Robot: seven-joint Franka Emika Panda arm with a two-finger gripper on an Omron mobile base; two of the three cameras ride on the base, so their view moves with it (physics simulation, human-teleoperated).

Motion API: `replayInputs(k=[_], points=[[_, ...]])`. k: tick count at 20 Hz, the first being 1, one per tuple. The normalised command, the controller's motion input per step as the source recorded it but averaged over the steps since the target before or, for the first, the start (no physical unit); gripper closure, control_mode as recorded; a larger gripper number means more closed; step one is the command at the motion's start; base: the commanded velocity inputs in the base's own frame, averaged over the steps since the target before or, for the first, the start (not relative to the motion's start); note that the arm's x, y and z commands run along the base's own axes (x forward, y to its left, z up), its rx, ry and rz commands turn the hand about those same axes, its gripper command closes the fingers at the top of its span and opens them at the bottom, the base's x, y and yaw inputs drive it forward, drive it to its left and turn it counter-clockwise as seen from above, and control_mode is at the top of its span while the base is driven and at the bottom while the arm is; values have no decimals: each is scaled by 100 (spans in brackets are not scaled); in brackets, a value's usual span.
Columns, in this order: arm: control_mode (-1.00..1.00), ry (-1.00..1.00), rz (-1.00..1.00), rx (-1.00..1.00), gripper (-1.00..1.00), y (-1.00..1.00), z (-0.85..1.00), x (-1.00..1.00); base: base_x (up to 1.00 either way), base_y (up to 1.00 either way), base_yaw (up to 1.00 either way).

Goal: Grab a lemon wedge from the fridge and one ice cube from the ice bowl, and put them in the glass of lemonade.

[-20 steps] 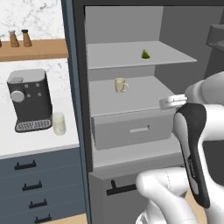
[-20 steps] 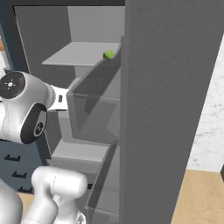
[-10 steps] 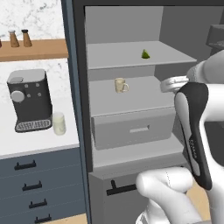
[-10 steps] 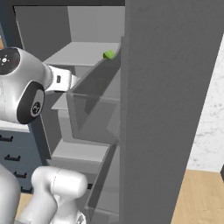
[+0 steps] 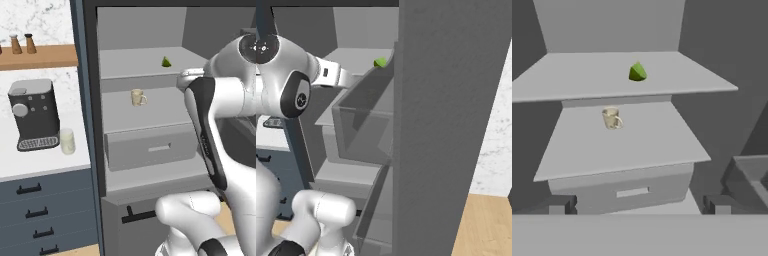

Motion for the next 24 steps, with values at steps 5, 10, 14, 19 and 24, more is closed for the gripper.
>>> replayInputs(k=[5, 10, 14, 19, 24], points=[[-100, 0, -9, 6, -100, -10, 0, 81, 0, 0, 0], [-100, 0, -10, 14, -100, -1, 0, 78, 0, 0, 0], [-100, 0, -6, 7, -100, -2, 0, 57, 0, 0, 0], [-100, 0, 0, 0, -100, -8, 0, 48, 0, 0, 0], [-100, 0, 0, 0, -100, -9, 0, 61, 0, 0, 0]])
